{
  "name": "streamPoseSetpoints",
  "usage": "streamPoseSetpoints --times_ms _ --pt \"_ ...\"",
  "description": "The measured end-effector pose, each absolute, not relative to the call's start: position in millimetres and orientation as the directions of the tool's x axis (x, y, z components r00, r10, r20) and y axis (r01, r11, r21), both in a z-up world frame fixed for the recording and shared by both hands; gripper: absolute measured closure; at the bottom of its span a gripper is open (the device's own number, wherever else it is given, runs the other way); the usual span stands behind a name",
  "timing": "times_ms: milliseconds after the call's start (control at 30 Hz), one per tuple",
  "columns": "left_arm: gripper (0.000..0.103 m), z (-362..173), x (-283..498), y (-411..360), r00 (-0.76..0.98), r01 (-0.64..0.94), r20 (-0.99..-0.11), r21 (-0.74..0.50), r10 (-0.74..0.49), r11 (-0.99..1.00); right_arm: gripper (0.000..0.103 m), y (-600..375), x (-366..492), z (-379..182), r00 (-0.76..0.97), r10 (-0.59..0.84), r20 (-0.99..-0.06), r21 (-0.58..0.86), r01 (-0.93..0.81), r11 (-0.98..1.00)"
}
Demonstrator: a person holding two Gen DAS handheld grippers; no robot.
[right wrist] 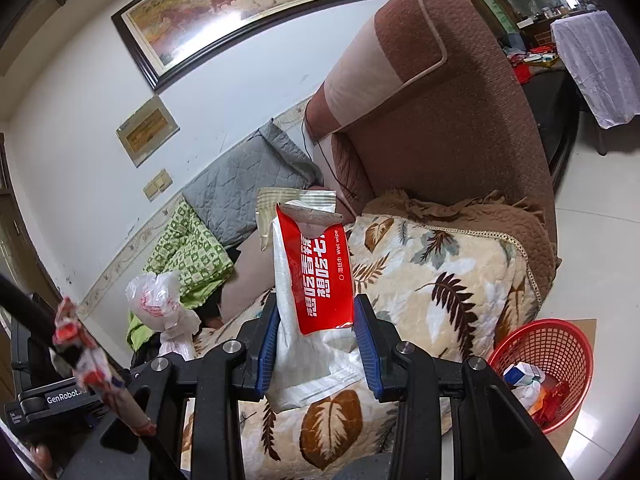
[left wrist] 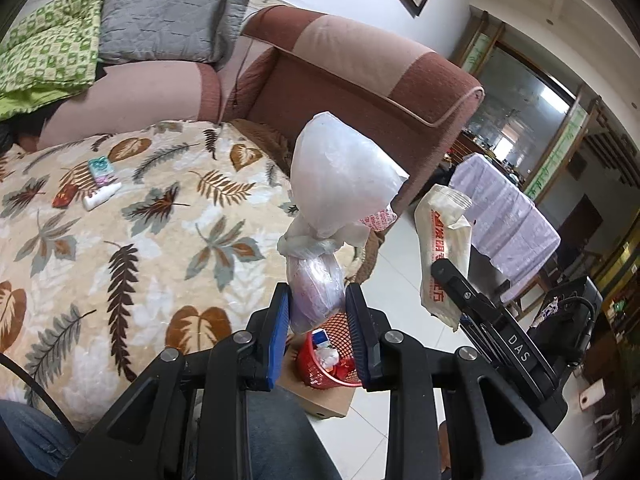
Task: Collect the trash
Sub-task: 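Carry the plastic bag and red-white packet over to the red wastebasket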
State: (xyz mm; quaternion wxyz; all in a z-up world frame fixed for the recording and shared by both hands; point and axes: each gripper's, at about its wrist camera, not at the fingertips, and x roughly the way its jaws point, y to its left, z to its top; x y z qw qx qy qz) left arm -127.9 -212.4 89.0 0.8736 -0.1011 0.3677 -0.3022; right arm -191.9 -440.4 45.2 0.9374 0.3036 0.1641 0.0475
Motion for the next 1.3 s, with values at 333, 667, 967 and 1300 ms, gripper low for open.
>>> streamPoseSetpoints --times_ms 333,667,967,1300 --pt "0.076 93 -131 -250 0.506 0.525 -0.589 -0.369 -0.630 0.767 0.064 -470 -211 46 0.950 0.145 -0.275 0.585 0.046 0.810" --pt "0.076 83 -127 -295 0.440 0.593 -0.616 -0.347 -0.653 0.727 0.064 -508 -228 34 0.951 0.061 -0.304 0.588 0.137 0.797" --pt "0.076 62 -126 -329 0.382 0.633 -0.659 -0.324 -0.648 0.703 0.064 -524 -235 19 0.938 0.030 -0.345 0.591 0.193 0.783" --pt "0.076 18 -101 -367 0.231 0.641 -0.732 -0.381 -0.641 0.666 0.064 -548 -229 -15 0.903 0.005 -0.430 0.602 0.283 0.747"
